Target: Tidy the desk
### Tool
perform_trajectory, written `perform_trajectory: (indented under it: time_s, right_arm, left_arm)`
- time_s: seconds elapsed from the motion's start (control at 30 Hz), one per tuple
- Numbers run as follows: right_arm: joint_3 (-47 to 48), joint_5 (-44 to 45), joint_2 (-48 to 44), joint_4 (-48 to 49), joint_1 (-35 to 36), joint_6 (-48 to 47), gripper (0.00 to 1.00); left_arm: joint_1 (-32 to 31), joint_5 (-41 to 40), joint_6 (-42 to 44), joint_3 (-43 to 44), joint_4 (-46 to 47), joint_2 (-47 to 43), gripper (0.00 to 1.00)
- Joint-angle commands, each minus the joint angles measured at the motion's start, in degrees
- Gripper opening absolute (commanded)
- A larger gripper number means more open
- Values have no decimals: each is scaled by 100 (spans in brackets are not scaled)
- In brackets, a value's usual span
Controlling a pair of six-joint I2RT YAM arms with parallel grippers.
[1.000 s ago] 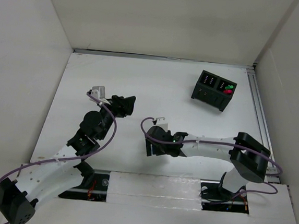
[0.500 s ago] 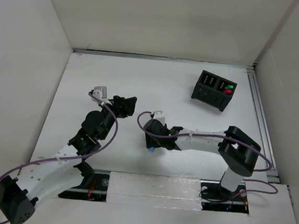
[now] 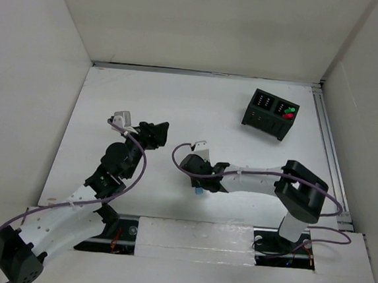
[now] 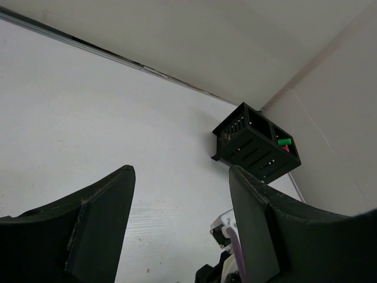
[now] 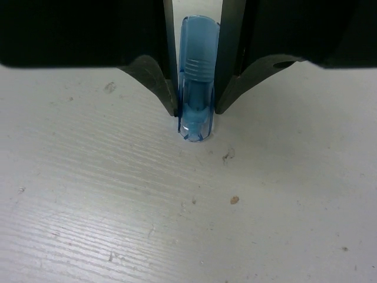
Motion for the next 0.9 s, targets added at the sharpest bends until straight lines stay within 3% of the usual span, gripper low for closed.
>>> perform_trajectory:
  time_s: [0.0, 0.1, 0.23, 0.43, 0.47, 0.87]
  right_arm:
    - [22, 67, -463, -122, -300, -267, 18]
    - [110, -12, -999, 218, -783, -680, 18]
    - [486, -329, -1562, 958, -2274, -1295, 17]
    - [1506, 39, -897, 1783, -3903, -1867, 17]
    - [1960, 14, -478, 1890, -4462, -1903, 18]
    - [3248, 505, 678, 1786, -5197, -2394, 25]
  left_arm:
    - [-17, -33, -10, 30, 212, 50, 61]
    - [-17, 2, -10, 13, 256, 59, 61]
    - [-17, 256, 7, 65, 291, 208, 61]
    - [-17, 441, 104, 303, 151, 569, 61]
    - [-17, 450, 113, 364, 99, 665, 61]
    - [-17, 547, 122, 382, 142, 754, 62]
